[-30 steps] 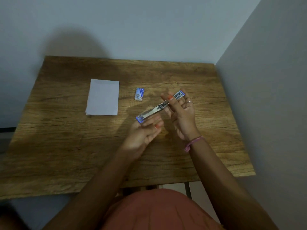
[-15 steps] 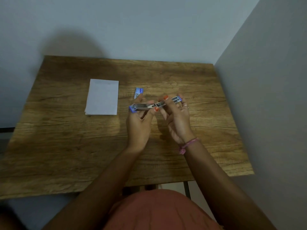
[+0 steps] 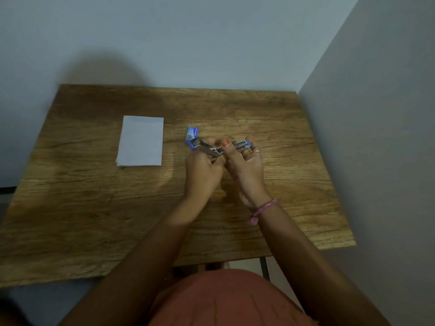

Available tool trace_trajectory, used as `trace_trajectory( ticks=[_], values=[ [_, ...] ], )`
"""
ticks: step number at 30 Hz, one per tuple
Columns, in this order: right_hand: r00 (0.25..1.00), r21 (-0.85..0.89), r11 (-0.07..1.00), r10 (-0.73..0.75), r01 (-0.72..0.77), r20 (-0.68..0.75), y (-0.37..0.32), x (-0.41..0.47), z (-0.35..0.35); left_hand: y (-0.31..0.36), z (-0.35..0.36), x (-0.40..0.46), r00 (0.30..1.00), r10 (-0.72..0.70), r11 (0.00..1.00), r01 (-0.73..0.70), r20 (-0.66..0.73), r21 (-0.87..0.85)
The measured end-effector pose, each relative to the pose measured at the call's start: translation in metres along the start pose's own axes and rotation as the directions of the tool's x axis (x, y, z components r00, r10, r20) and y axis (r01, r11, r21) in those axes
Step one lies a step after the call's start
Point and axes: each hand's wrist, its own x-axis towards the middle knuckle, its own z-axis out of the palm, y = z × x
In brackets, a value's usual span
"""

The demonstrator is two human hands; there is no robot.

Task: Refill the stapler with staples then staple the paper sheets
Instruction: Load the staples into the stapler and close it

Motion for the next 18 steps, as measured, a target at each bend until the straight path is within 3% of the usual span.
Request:
trace_trajectory(
  ticks=[8,18],
  values=[
    [0.990,-0.081,0.994,-0.087,0.078,-0.107,0.005,0.009,-0.006,-0.001,0.007,0.004,0.996,-0.054,0.998,0.053,0.077,0.025],
    [0.994,-0.060,0.995,-0.082,0.078,-0.074,0.001,0.012,-0.006,-0.003,0.011,0.009,0.984,-0.122,0.991,0.113,0.132,0.068]
  ],
)
